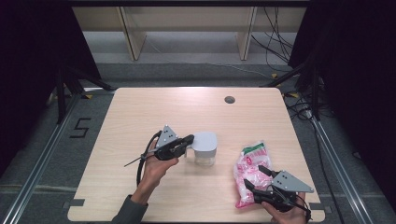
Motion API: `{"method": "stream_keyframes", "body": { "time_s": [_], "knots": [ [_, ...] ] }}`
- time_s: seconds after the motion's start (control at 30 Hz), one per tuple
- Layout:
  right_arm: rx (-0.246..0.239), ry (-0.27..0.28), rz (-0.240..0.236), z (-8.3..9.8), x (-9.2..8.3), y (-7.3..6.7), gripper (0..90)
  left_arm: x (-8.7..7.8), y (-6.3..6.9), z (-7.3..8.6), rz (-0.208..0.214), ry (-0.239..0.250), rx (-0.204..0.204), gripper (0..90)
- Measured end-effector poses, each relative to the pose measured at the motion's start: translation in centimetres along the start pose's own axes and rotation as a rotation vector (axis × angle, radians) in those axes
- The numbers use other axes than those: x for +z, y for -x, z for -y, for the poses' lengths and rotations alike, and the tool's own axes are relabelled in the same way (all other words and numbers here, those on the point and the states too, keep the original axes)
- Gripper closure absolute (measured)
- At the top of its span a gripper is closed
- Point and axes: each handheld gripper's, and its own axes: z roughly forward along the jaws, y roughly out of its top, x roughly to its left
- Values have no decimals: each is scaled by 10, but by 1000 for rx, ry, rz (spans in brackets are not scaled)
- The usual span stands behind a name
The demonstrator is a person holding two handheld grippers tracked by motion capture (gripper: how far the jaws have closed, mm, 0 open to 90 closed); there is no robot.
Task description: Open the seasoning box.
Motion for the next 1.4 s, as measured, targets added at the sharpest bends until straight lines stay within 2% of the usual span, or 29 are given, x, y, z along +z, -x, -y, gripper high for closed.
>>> {"method": "stream_keyframes", "body": {
  "time_s": [0.1,0.13,0.2,0.27,0.3,0.33,0.37,0.4,0.43,0.47,0.5,0.57,0.6,0.63,0.67,0.7,0.73,0.8,0.87,0.9,0.93,1.0,1.03,1.13,1.2,1.23,1.27,1.3,1.4],
  "knots": [
    [7,-7,-13,-4,2,-4,330,-1,-1,0,1,-3,7,875],
    [-15,1,-26,-7,4,-4,335,-1,-1,0,4,1,10,874],
    [-26,6,-30,-9,7,-4,343,-1,-2,0,3,1,9,874],
    [-31,6,-48,-16,15,-7,412,-2,-1,1,-1,3,2,874],
    [-54,14,-50,-18,17,-7,439,-4,-3,1,3,-8,20,873],
    [-29,1,-67,-20,19,-10,468,-4,-3,1,4,-7,18,873],
    [-29,1,-67,-20,19,-10,468,-4,-3,1,4,-7,18,873],
    [-55,3,-72,-23,21,-8,494,-4,-3,1,1,-6,13,873],
    [-62,4,-71,-27,27,-9,550,-4,-3,1,4,-7,19,873],
    [-62,4,-71,-27,27,-9,550,-4,-3,1,4,-7,19,874],
    [-45,-1,-87,-32,34,-11,609,-3,-4,1,9,-5,11,874],
    [-64,10,-65,-38,43,-12,660,-3,-5,3,19,11,-27,874],
    [-61,12,-61,-41,48,-14,674,-3,-5,2,20,10,-24,874],
    [-94,18,-65,-43,54,-13,699,-3,-5,2,20,10,-23,874],
    [-100,6,-79,-46,58,-13,742,-3,-6,2,22,9,-7,875],
    [-78,-4,-83,-48,62,-16,764,-3,-6,2,22,10,-22,877],
    [-106,-6,-87,-50,67,-16,784,-3,-6,3,24,12,-29,877],
    [-87,-28,-84,-52,75,-21,827,-3,-6,3,32,15,-27,876],
    [-107,-41,-90,-56,82,-22,860,-3,-6,3,32,13,-21,877],
    [-128,-34,-89,-57,86,-21,872,-3,-6,3,32,14,-24,879],
    [-117,-54,-95,-58,87,-22,885,-3,-6,3,32,16,-27,878],
    [-118,-51,-83,-60,92,-20,898,-4,-6,3,27,9,-27,879],
    [-100,-68,-93,-60,93,-19,900,-4,-6,3,27,9,-27,882],
    [-86,-62,-75,-59,97,-14,900,-4,-6,3,27,11,-31,882],
    [-74,-66,-84,-59,98,-10,900,-4,-7,3,27,9,-28,882],
    [-40,-77,-82,-59,98,-11,900,-4,-7,3,25,11,-29,883],
    [-62,-64,-81,-59,100,-8,900,-4,-7,3,25,11,-29,882],
    [-60,-68,-85,-59,101,-6,900,-4,-5,3,17,8,-10,880],
    [-51,-73,-91,-59,103,-4,900,-4,-4,2,18,3,-11,881]
  ]
}}
